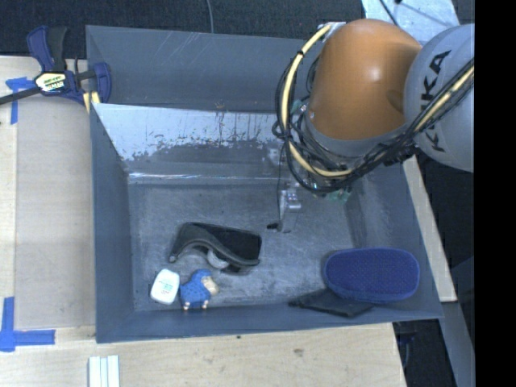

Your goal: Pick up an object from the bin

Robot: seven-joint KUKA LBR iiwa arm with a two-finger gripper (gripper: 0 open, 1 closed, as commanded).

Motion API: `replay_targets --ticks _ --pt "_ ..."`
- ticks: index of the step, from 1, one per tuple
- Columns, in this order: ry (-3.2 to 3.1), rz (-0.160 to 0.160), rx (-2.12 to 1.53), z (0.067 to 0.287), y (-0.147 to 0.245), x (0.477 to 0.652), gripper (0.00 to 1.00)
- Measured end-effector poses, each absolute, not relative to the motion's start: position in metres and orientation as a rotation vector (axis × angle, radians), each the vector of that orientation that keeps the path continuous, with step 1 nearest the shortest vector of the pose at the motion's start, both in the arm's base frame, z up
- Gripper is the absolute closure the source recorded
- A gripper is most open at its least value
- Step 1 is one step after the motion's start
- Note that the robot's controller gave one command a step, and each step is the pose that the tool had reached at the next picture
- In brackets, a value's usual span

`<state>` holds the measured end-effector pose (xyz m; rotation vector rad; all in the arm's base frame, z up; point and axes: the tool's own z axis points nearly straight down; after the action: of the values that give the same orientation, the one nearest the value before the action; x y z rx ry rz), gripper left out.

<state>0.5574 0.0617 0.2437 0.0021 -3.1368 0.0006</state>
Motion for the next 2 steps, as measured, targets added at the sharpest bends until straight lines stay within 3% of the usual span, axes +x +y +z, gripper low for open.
replay_targets --ticks 1,2 --pt "-3.101 -0.001 -0.510 0.070 0.148 0.518 0.00" --pt "-3.077 -0.003 -0.661 0.101 0.141 0.526 0.00"
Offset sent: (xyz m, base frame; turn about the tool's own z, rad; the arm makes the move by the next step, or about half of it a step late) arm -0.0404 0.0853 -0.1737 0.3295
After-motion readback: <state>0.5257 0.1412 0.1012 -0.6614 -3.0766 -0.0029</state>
